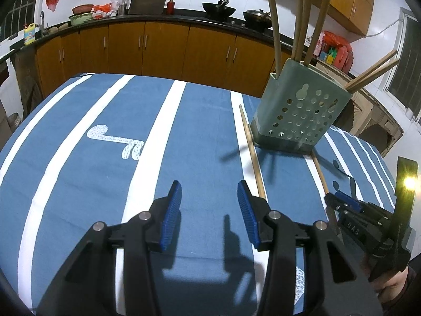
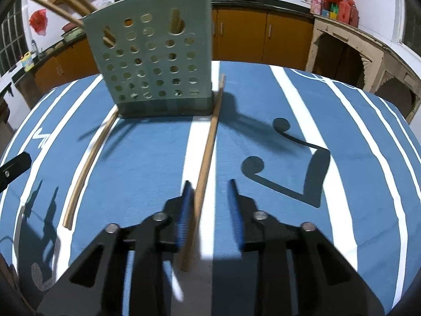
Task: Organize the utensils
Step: 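Grasp a wooden chopstick with the right tool while the left tool returns to the cloth, then position the open left tool over a wooden chopstick on the cloth, then close the left tool on the wooden chopstick, then lift both held chopsticks upright and carry them over the green holder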
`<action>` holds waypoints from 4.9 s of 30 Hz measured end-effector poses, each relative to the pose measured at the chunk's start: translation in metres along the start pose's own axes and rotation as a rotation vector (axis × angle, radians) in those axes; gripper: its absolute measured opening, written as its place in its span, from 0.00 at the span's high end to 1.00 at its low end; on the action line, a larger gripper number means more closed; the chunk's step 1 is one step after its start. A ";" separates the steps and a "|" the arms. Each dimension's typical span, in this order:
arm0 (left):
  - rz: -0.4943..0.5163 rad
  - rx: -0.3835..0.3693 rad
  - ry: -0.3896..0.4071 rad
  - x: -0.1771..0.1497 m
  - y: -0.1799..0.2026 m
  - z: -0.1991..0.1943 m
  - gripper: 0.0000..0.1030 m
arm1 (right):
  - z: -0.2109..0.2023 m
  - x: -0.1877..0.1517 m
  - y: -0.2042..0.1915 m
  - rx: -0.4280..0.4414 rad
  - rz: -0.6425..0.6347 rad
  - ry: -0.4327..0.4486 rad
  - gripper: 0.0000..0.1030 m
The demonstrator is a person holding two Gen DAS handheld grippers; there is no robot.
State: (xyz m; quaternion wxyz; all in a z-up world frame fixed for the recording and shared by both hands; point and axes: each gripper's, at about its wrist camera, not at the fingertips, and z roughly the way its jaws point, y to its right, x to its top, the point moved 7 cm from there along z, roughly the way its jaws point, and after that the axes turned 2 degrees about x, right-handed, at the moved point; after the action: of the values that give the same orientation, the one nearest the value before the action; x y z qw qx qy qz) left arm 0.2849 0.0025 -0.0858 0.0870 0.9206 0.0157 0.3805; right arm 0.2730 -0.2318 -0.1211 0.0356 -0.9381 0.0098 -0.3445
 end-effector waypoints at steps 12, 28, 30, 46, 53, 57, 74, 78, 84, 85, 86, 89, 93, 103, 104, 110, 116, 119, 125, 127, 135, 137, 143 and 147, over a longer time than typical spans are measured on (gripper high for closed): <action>0.052 -0.045 -0.039 -0.001 0.024 0.014 0.57 | -0.003 0.002 0.054 -0.081 0.095 0.008 0.92; 0.139 -0.038 -0.092 -0.003 0.056 0.049 0.54 | -0.002 0.002 0.058 -0.087 0.091 0.008 0.92; 0.144 -0.034 -0.097 -0.004 0.057 0.051 0.54 | -0.002 0.002 0.058 -0.087 0.091 0.008 0.92; 0.185 0.033 -0.117 -0.011 0.056 0.062 0.54 | -0.002 0.001 0.059 -0.087 0.091 0.008 0.92; 0.198 0.051 -0.118 -0.012 0.058 0.062 0.54 | -0.002 0.001 0.059 -0.086 0.091 0.008 0.91; 0.202 0.060 -0.119 -0.012 0.059 0.062 0.54 | -0.002 0.002 0.059 -0.086 0.092 0.008 0.91; 0.193 0.105 -0.115 -0.011 0.053 0.062 0.58 | -0.002 0.002 0.059 -0.085 0.093 0.009 0.91; 0.193 0.105 -0.115 -0.011 0.053 0.062 0.58 | -0.002 0.002 0.059 -0.085 0.093 0.009 0.91; 0.194 0.105 -0.115 -0.011 0.053 0.062 0.58 | -0.002 0.002 0.059 -0.085 0.093 0.009 0.91; 0.193 0.105 -0.115 -0.012 0.053 0.062 0.58 | -0.002 0.002 0.059 -0.085 0.093 0.009 0.91; 0.193 0.105 -0.115 -0.011 0.053 0.062 0.58 | -0.003 0.001 0.059 -0.085 0.093 0.009 0.91; 0.193 0.105 -0.115 -0.011 0.053 0.062 0.58 | -0.003 0.001 0.059 -0.085 0.093 0.009 0.91; 0.193 0.105 -0.115 -0.011 0.053 0.062 0.58 | -0.003 0.002 0.059 -0.084 0.094 0.009 0.91; 0.197 0.110 -0.115 -0.011 0.053 0.063 0.58 | -0.001 0.001 0.058 -0.073 0.102 0.009 0.91; 0.197 0.111 -0.115 -0.011 0.053 0.063 0.58 | -0.001 0.001 0.059 -0.072 0.102 0.009 0.91; 0.198 0.111 -0.114 -0.012 0.053 0.063 0.58 | 0.000 0.001 0.058 -0.071 0.104 0.010 0.91; 0.198 0.113 -0.114 -0.012 0.054 0.063 0.58 | -0.001 0.001 0.059 -0.072 0.104 0.010 0.91; 0.198 0.113 -0.114 -0.012 0.054 0.063 0.58 | -0.001 0.001 0.060 -0.071 0.104 0.010 0.91; 0.176 0.109 -0.107 -0.011 0.051 0.061 0.88 | -0.001 0.001 0.061 -0.052 0.121 0.012 0.91; 0.186 0.105 -0.108 -0.011 0.049 0.061 0.90 | -0.002 0.001 0.062 -0.039 0.132 0.014 0.92; 0.194 0.074 -0.115 -0.021 0.034 0.047 0.92 | -0.011 -0.006 0.065 -0.015 0.163 0.021 0.92; 0.184 0.065 -0.119 -0.023 0.030 0.043 0.92 | -0.016 -0.005 0.065 -0.013 0.164 0.034 0.92; 0.159 0.046 -0.105 -0.018 0.017 0.025 0.92 | -0.037 0.002 0.065 -0.019 0.163 0.079 0.92; 0.147 0.041 -0.057 -0.005 0.012 0.006 0.92 | -0.049 0.009 0.070 -0.018 0.171 0.116 0.92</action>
State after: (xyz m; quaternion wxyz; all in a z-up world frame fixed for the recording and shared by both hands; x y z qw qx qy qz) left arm 0.2849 -0.0103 -0.0915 0.0404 0.9312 -0.0469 0.3592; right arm 0.2483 -0.3051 -0.0828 0.0556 -0.9127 0.0948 -0.3937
